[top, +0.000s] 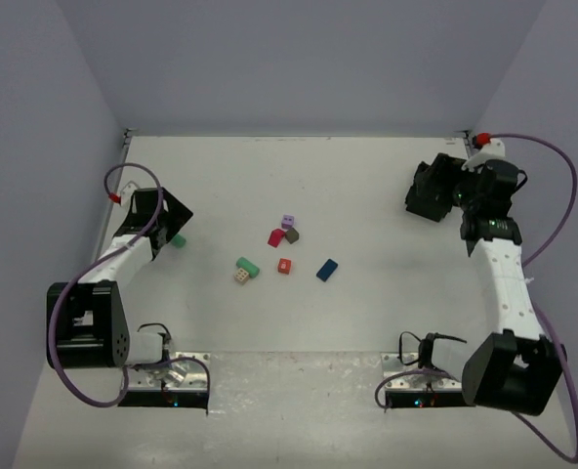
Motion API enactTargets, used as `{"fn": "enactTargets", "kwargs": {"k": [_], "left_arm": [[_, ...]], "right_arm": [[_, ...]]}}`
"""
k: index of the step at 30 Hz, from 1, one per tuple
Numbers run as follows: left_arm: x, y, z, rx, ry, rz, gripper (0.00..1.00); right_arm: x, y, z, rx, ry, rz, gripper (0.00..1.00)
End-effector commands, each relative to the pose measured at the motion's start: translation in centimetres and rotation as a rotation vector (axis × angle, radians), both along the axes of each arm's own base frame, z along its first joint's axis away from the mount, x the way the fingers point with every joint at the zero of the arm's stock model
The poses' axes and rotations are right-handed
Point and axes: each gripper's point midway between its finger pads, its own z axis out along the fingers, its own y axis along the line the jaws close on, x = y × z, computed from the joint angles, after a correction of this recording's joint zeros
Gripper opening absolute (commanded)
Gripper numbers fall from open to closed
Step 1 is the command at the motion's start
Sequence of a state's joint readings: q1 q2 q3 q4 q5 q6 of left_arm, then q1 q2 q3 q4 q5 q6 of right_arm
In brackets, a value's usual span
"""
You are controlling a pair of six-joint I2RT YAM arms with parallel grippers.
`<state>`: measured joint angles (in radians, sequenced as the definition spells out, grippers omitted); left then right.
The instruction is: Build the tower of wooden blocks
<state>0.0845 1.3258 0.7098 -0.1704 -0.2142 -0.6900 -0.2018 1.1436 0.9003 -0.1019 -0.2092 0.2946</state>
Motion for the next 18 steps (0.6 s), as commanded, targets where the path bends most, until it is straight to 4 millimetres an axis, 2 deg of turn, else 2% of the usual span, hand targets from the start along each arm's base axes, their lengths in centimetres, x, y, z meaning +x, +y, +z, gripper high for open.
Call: {"fn": "enactTargets", "kwargs": {"k": [1,3,5,7,9,12,13,15,18], "left_arm": [[0.4,0.2,2.7,-0.003,-0.101,0.037,1.0],[0.2,-0.3,3.5,-0.018,-0.117,0.012,1.0],[-0.2,-0.5,3.9,-0.02,-0.134,-0.001,1.0],[-0.8,-0.9,4.0,-0.024,-0.198,-0.015,1.0],[-1.1,-1.4,5.1,-0.042,-0.275,-0.035,1.0],[-1.6,-1.8,5.7,-0.053,-0.314,-0.043,1.0],[-1.7,-1.7,6.0,-0.047,-0.32,-0.046,1.0],[-2.0,-1.6,6.1,-0.037,-0.315,-0.046,1.0],[-2.2,-1.5,5.9,-0.024,-0.323,-0.044,1.0]], "right_arm": [[-2.0,4.9,0.8,0.053,-0.073,0.052,0.99],[-3.4,9.1,0.9,0.073,-0.094,0.179,0.99],[-4.6,11.6,0.4,0.055,-0.102,0.265,0.99],[-6.8,13.6,-1.5,0.051,-0.084,0.328,0.99],[-8.6,14.3,-4.6,0.058,-0.054,0.366,0.99],[-10.5,14.6,-7.3,0.102,-0.036,0.382,0.99],[-11.1,14.7,-7.1,0.107,-0.071,0.4,0.99],[-12.1,14.6,-8.9,0.099,-0.061,0.412,0.99],[-12.2,14.2,-8.1,0.113,-0.108,0.382,0.99]]}}
